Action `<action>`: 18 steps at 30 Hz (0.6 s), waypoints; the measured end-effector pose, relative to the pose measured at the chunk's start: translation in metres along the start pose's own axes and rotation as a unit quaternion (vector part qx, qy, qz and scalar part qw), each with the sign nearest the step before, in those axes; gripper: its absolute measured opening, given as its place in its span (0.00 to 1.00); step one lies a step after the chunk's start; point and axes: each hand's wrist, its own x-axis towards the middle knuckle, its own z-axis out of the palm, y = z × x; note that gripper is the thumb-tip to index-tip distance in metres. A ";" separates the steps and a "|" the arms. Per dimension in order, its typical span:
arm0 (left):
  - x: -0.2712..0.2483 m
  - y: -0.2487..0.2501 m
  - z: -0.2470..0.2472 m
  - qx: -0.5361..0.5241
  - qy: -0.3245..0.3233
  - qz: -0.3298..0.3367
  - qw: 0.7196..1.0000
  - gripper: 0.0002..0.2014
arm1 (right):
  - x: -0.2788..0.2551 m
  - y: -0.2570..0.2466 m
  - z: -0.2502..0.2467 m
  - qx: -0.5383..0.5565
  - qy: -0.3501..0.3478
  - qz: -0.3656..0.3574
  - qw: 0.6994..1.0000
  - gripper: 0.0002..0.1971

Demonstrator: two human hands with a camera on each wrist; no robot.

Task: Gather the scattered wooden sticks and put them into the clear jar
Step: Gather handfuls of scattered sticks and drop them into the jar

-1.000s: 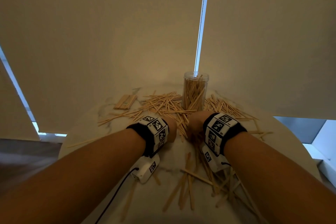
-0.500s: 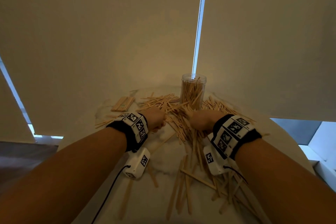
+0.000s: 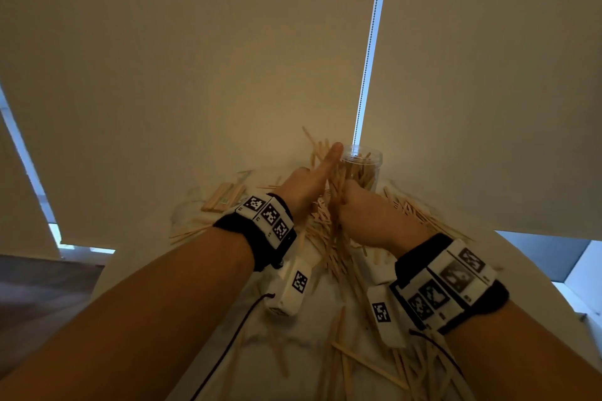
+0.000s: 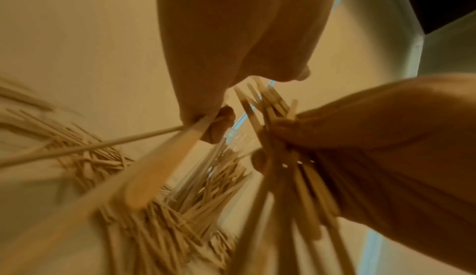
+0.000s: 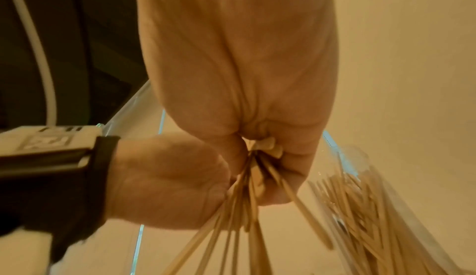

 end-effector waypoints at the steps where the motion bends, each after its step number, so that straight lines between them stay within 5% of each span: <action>1: 0.004 0.000 0.003 -0.031 -0.018 0.006 0.999 0.40 | 0.002 -0.004 0.002 -0.005 0.000 -0.030 1.000 0.11; 4: 0.023 -0.005 0.006 -0.041 0.050 0.047 0.997 0.18 | 0.011 -0.010 0.010 -0.020 0.003 -0.087 0.996 0.17; 10: 0.059 -0.026 -0.022 -0.182 0.205 0.058 0.960 0.11 | 0.034 0.004 0.019 -0.039 0.016 -0.080 0.996 0.14; 18: 0.068 -0.030 -0.028 -0.411 0.156 0.063 0.896 0.09 | 0.054 0.003 0.028 -0.066 0.002 -0.127 0.990 0.13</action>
